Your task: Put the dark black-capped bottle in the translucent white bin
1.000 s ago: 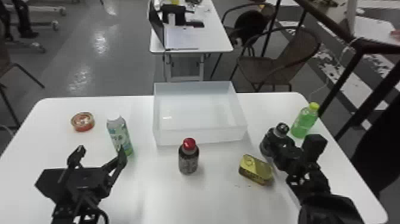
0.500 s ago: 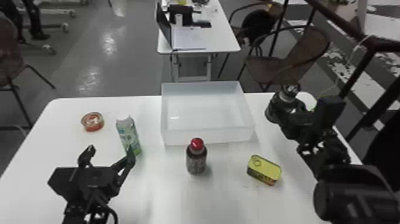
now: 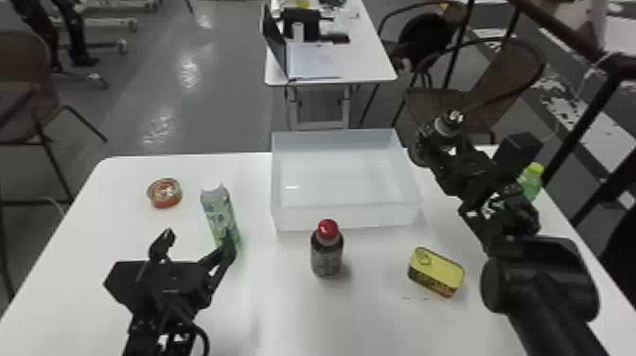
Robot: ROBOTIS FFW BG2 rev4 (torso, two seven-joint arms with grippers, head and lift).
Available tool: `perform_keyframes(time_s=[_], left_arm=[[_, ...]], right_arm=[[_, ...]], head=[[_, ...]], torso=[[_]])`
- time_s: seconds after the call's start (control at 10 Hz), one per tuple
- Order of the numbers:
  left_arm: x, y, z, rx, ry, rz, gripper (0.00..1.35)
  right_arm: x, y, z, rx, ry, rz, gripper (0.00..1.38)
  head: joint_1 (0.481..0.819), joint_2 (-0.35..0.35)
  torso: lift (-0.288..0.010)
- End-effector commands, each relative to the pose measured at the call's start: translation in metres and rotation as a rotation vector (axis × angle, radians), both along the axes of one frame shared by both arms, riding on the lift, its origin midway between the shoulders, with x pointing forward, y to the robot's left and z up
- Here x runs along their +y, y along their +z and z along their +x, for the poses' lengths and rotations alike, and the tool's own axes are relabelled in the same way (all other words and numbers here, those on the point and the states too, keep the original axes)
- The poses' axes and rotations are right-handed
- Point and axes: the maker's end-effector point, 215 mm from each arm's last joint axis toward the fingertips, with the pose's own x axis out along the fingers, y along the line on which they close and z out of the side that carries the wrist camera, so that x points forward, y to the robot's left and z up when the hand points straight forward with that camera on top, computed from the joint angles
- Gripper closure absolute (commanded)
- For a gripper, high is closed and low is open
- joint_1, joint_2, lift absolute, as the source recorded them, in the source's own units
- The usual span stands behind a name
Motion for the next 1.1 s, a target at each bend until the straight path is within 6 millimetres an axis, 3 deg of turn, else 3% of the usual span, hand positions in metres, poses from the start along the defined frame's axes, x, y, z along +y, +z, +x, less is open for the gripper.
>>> perform_keyframes(time_s=[0.0,0.1,0.3,0.5,0.8,0.9,1.0], left_arm=[[0.000,0.000,0.001,-0.002,0.002,-0.003,0.26],[0.003,0.000,0.000,-0.003,0.008,-0.004,0.26],[0.002,-0.001,0.000,0.000,0.006,-0.006,0.26],[0.003,-0.001,0.001,-0.002,0.007,-0.008,0.26],[0.003,-0.003,0.000,0.005,0.008,-0.014,0.26],[0.003,-0.002,0.000,0.001,0.007,-0.012,0.26],[0.003,-0.001,0.000,0.000,0.007,-0.008,0.26]], right_arm=[[0.023,-0.015,0.007,0.014,0.076,0.037,0.76],[0.045,-0.028,0.009,0.048,0.125,0.063,0.69],[0.066,-0.056,0.007,0.111,0.156,0.068,0.71],[0.067,-0.072,0.004,0.143,0.173,0.021,0.71],[0.048,-0.078,0.008,0.167,0.169,-0.025,0.70],[0.044,-0.084,0.007,0.179,0.166,-0.028,0.66],[0.042,-0.086,0.007,0.187,0.162,-0.026,0.49]], head=[[0.695,0.024],[0.695,0.042],[0.695,0.073],[0.695,0.092],[0.695,0.086],[0.695,0.079],[0.695,0.074]], torso=[[-0.064],[-0.064],[-0.064],[-0.064],[-0.064],[-0.064],[-0.064]])
